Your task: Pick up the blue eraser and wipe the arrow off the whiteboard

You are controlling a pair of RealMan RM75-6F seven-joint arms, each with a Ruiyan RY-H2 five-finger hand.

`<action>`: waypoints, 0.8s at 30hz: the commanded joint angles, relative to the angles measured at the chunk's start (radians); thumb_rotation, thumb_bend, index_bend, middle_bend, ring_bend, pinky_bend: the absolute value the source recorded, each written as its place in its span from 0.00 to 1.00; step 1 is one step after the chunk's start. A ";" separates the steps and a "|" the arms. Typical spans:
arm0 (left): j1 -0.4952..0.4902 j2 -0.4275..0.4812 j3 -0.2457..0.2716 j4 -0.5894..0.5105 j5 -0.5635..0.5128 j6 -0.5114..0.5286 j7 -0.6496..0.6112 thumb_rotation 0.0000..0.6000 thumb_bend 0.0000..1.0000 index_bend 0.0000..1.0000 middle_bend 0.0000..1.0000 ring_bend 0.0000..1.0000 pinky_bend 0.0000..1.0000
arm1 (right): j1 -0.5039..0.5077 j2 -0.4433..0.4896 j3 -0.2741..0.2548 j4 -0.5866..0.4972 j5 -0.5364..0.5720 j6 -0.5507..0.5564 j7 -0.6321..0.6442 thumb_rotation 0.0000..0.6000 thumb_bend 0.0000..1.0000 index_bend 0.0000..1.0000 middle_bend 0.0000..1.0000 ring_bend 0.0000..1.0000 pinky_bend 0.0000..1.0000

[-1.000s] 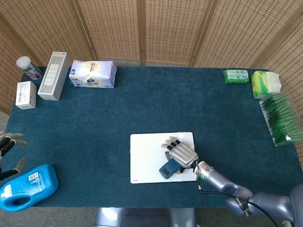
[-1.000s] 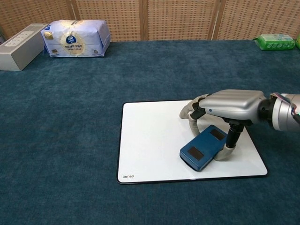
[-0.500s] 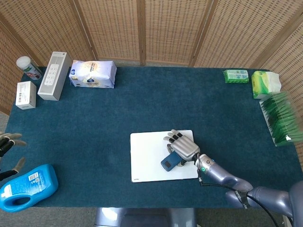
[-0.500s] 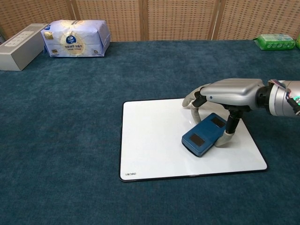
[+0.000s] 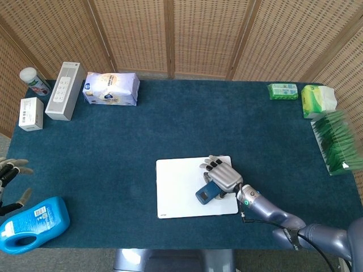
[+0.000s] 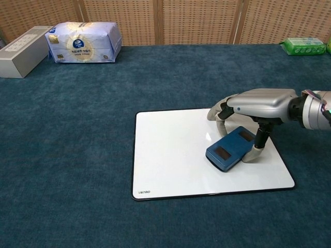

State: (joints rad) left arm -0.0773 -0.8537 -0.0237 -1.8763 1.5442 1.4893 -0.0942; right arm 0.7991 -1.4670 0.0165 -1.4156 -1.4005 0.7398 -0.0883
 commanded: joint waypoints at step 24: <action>-0.012 -0.016 0.000 0.011 -0.003 -0.018 0.000 1.00 0.43 0.35 0.27 0.21 0.14 | -0.049 0.139 0.027 -0.255 -0.025 0.129 -0.029 1.00 0.07 0.63 0.19 0.00 0.00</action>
State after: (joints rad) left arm -0.0888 -0.8693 -0.0241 -1.8649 1.5412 1.4716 -0.0947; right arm 0.7554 -1.3372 0.0356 -1.6670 -1.4260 0.8582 -0.1293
